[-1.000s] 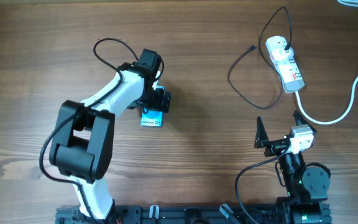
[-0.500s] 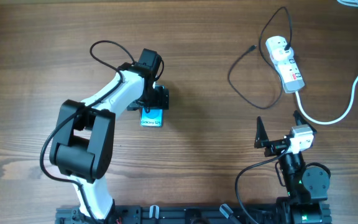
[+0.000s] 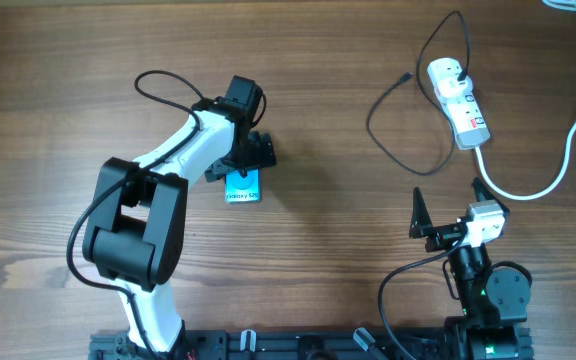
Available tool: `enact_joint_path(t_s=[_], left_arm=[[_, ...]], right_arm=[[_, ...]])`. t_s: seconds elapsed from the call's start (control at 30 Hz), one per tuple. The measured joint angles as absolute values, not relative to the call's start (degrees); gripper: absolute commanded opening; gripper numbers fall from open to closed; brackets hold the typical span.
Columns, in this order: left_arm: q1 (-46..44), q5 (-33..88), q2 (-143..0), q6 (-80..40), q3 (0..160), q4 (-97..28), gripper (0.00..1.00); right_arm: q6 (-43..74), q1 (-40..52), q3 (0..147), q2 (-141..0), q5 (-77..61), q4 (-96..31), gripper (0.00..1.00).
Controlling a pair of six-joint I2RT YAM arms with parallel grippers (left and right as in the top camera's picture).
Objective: Plug charger to phone and switch on socket
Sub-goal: 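Close the left gripper on the phone's long edges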
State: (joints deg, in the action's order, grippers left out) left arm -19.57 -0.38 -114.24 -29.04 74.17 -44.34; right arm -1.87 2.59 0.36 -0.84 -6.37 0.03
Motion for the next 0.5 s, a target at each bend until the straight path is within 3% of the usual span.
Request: enact_joint_path(t_s=[0.37,0.5], left_arm=[[-19.6,-1.5,-114.4,-15.6,74.1,-44.5,1.00],[-19.6,-1.9,-114.5,-13.9,74.1,-44.2,0.92]], right_arm=[[-1.9,2.6,0.4,-0.8,-6.4,0.0,1.00],[-1.9,2.6,0.4,-0.8,-6.4,0.0,1.00]])
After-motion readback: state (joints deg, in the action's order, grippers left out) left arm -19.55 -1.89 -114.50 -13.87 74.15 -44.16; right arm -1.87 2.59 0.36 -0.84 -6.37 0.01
